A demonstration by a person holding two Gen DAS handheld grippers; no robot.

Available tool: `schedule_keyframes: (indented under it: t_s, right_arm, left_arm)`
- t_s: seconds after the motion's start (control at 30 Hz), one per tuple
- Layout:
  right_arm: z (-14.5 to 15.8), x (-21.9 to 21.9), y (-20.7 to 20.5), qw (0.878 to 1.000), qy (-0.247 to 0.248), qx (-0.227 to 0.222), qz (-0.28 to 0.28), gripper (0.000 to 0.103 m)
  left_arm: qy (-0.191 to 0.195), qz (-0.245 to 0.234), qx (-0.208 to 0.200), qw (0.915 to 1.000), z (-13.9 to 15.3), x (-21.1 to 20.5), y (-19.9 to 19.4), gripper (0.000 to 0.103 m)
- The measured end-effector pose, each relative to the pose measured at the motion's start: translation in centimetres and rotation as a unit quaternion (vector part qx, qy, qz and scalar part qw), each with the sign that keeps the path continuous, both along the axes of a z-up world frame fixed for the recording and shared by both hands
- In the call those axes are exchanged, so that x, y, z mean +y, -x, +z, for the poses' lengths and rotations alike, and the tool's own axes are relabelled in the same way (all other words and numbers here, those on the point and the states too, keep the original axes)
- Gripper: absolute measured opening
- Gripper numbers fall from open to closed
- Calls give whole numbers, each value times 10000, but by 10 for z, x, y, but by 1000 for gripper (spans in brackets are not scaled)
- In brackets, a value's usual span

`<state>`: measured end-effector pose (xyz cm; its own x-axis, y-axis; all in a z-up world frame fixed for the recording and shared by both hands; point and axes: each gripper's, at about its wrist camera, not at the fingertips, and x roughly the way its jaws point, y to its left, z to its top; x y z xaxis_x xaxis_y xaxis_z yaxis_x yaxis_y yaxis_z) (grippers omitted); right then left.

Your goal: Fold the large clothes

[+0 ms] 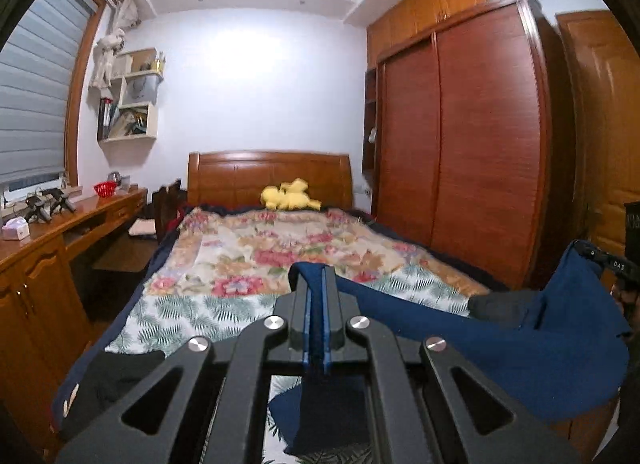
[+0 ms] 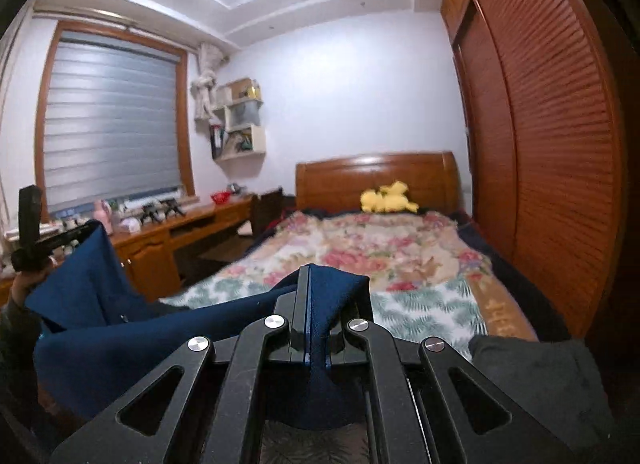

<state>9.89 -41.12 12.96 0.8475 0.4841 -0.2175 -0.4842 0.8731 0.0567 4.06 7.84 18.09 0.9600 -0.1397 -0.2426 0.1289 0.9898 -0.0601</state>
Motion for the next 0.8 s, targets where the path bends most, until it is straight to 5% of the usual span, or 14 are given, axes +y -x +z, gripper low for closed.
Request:
schedule_keyframes:
  t_s: [0.37, 0.8]
  right_arm:
    - [-120, 36, -117, 9944, 642, 815, -211, 2]
    - [-217, 38, -156, 9760, 1157, 1770, -522, 10]
  left_arm:
    - [-155, 110, 1378, 9903, -130, -8, -138, 1]
    - [-459, 237, 2009, 9782, -216, -15, -161, 3]
